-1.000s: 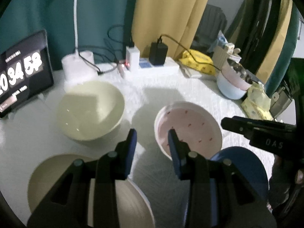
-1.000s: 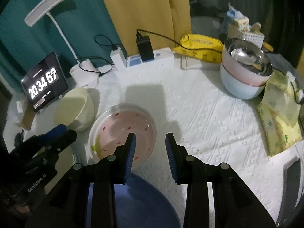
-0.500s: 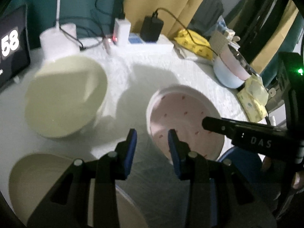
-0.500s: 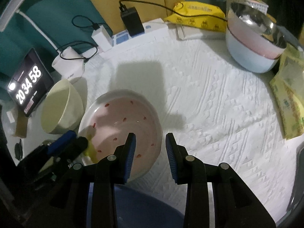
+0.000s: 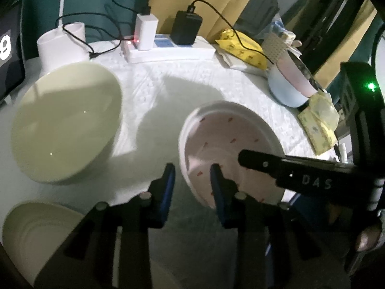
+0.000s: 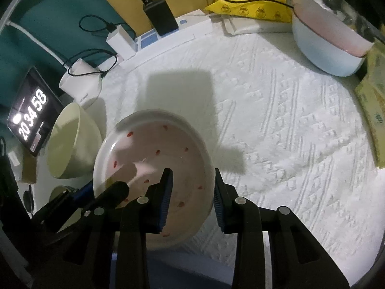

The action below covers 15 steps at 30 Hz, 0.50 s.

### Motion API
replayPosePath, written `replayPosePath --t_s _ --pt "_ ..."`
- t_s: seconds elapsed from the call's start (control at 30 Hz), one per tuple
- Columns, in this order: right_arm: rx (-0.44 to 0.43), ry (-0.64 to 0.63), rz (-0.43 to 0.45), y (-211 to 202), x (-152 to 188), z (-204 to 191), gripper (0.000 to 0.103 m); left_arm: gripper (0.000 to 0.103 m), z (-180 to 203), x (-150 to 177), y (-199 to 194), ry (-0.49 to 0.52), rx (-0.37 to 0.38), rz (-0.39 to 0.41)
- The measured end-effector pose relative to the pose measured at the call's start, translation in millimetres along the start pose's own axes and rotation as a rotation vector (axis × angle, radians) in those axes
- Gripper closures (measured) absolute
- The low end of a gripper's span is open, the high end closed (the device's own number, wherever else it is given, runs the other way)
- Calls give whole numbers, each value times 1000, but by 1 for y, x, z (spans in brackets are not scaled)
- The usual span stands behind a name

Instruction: Organize plates and bowls

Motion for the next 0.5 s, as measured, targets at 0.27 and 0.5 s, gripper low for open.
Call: replayPosePath --t_s 0.27,0.5 --pt "37 -49 45 0 2 -7 72 78 2 0 1 19 -10 19" --pt "45 -90 112 -9 -1 -9 85 79 3 -4 -8 31 -29 63"
Point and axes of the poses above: each gripper's, at about its wrist camera, not at the fingertips, and y roughly the way its jaws point, z to its right, x to its underside, the point moved 2 cm from there along y, roughly the way its jaws point, and after that the axes turned 9 degrees about z, right-handed, at the moved point
